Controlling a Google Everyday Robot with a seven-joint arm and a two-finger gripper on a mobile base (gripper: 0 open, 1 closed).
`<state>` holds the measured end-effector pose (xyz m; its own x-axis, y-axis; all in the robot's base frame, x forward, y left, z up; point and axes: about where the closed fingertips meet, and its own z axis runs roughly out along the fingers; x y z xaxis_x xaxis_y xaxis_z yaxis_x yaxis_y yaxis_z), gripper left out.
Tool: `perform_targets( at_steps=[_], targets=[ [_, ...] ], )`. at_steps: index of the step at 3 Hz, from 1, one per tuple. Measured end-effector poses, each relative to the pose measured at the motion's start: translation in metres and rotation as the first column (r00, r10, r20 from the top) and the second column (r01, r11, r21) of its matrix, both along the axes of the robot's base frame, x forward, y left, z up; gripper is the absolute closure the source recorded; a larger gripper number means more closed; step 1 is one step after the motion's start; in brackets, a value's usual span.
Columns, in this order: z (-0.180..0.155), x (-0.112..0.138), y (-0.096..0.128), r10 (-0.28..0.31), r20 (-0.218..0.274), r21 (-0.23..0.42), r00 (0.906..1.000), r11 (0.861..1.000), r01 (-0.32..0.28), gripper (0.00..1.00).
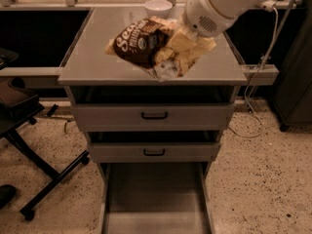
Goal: Pick brown chip bag from bottom drawer and place on counter
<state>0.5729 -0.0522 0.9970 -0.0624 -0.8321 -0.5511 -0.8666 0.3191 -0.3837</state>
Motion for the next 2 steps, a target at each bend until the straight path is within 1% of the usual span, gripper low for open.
perform_targets(
  at_steps=[1,2],
  targets=[
    [0.023,0.035,0.007,-0.011,0.065,0.019,0.9978,1.0,0.01,1.0],
    [0.024,0.065,0.022,-0.024,0.11,0.014,0.9937,1.0,0.023,1.0]
  ],
)
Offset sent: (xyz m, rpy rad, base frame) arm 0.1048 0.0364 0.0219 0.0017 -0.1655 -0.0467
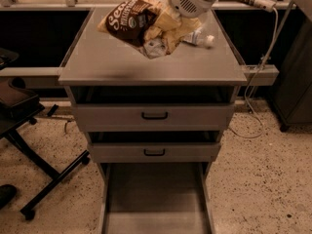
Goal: Pick brown chip bag from bottom drawer and place on counter
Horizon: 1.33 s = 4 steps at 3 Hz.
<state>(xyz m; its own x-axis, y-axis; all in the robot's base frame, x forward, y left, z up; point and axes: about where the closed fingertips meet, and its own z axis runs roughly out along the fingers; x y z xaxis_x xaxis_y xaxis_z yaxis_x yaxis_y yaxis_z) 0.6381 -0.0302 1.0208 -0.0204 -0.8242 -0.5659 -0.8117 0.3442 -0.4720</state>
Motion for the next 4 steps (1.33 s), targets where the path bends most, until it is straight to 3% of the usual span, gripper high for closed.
perform_targets(
  at_steps=[3,4],
  targets=[
    [-0.041,0.076,0.03,-0.108,0.075,-0.087,0.9914,0.99,0.114,1.0],
    [-0.062,0.094,0.027,-0.162,0.052,-0.143,0.9855,0.975,0.168,1.0]
  ],
)
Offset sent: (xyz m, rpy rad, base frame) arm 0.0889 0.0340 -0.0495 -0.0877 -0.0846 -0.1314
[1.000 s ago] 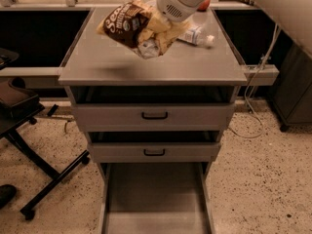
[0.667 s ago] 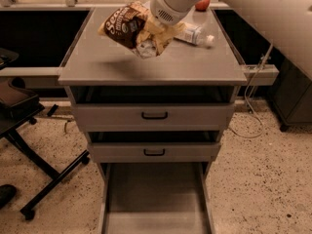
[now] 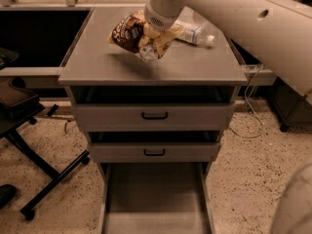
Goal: Pick brown chip bag from bottom drawer and place on counter
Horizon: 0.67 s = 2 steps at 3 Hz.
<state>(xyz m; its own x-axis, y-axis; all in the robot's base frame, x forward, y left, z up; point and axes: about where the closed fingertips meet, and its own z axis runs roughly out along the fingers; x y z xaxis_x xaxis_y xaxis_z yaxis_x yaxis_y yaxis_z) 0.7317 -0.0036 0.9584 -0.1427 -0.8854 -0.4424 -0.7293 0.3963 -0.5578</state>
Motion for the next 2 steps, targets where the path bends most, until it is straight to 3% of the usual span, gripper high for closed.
perform_targets(
  at_steps=[1,2],
  targets=[
    [-0.024,0.009,-0.008,-0.039,-0.06,-0.036,0.9974,0.999,0.037,1.0],
    [-0.053,0.002,-0.011,-0.042,-0.113,-0.07,0.9927,0.997,0.034,1.0]
  ],
)
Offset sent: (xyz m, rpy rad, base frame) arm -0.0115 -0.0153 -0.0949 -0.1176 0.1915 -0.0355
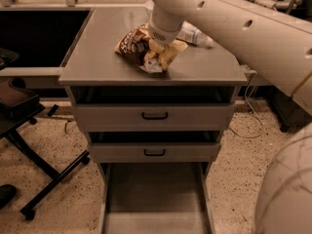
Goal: Pick brown chip bag from bottom drawer and place on counter
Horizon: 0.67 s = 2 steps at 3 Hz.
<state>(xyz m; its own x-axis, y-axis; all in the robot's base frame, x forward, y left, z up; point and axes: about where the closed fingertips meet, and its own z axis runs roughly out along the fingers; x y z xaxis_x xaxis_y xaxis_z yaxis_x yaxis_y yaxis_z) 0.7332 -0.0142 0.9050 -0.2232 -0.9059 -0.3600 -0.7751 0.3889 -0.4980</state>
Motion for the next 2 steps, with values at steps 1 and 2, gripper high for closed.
perform_targets(
  at_steps=[1,2],
  targets=[
    [-0.0203,-0.0117,-0.0026,0.019,-0.057,0.002,0.9982,1.0,-0.019,1.0],
    [-0.0201,-0.0117,-0.0026,0.019,-0.057,0.002,0.9982,1.0,-0.019,0.82]
  ],
)
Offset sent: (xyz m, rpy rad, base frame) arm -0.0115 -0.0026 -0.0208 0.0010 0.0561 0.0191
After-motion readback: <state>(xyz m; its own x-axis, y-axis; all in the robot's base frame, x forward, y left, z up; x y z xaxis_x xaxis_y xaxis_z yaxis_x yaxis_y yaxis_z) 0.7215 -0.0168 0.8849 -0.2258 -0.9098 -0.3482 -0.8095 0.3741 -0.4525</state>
